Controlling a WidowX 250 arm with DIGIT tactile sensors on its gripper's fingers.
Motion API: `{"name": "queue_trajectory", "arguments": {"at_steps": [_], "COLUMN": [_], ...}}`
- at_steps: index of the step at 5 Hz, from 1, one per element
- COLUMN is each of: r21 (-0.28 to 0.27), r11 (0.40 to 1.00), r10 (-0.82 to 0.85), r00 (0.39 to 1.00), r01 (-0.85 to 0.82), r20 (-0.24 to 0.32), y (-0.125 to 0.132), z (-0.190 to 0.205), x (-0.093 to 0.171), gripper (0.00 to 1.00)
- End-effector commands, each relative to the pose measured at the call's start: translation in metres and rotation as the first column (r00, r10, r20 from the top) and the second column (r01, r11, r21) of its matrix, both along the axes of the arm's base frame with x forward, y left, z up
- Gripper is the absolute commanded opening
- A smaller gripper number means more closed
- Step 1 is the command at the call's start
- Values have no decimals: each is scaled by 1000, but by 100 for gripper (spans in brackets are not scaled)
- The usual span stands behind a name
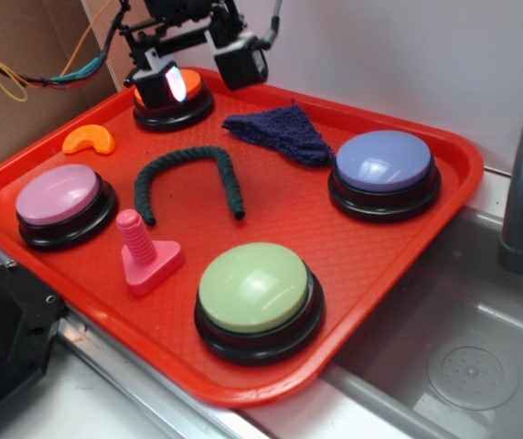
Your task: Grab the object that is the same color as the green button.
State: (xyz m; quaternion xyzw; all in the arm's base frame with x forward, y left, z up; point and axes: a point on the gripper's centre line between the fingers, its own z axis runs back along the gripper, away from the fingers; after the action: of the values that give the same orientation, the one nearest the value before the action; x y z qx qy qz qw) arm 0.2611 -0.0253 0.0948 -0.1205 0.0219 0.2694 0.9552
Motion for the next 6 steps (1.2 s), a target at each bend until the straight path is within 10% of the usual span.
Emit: {"name": "queue_trajectory", "arguments": {"at_steps": [1,4,5,6], "r21": [196,140,112,115], "r11": [979,990,986,989], "r10": [79,-12,-110,-70], "r00": [989,989,986,985], "r01": [-53,32,124,89], "r20": [-127,-144,-123,-157], "y": [-17,-4,7,5], "z": [-26,-67,-84,-86], "x": [2,-8,-16,-17], "gripper": [100,100,81,0]}}
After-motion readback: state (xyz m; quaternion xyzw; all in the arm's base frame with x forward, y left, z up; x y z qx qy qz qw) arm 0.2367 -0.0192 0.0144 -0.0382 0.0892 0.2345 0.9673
